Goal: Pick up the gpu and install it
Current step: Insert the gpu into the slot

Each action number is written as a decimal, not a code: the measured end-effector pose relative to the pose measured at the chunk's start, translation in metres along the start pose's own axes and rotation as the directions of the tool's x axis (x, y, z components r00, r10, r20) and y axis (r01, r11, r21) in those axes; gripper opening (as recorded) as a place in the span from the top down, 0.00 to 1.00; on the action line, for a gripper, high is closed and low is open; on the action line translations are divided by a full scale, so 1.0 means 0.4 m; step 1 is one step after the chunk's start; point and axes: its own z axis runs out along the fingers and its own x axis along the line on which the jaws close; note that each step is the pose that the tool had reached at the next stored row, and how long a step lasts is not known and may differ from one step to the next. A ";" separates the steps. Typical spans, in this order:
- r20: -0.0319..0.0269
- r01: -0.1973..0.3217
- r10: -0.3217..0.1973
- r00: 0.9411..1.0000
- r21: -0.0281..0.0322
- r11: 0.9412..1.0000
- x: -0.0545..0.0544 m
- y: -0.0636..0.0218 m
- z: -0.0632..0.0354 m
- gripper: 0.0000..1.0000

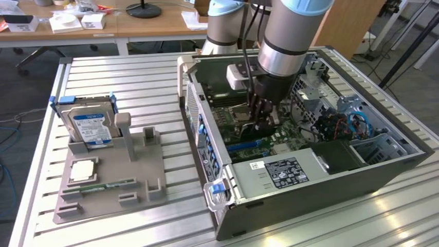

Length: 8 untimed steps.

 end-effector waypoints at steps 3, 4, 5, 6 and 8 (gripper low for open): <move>0.000 0.000 0.000 1.000 0.000 1.000 0.000 0.000 0.006 0.74; 0.000 0.000 0.000 1.000 0.000 1.000 0.000 0.001 0.008 0.74; 0.000 0.000 0.000 1.000 0.000 1.000 0.000 0.001 0.009 0.74; 0.000 0.000 0.000 1.000 0.000 1.000 0.000 0.001 0.010 0.74; 0.000 0.000 0.000 1.000 0.001 1.000 0.001 0.001 0.012 0.74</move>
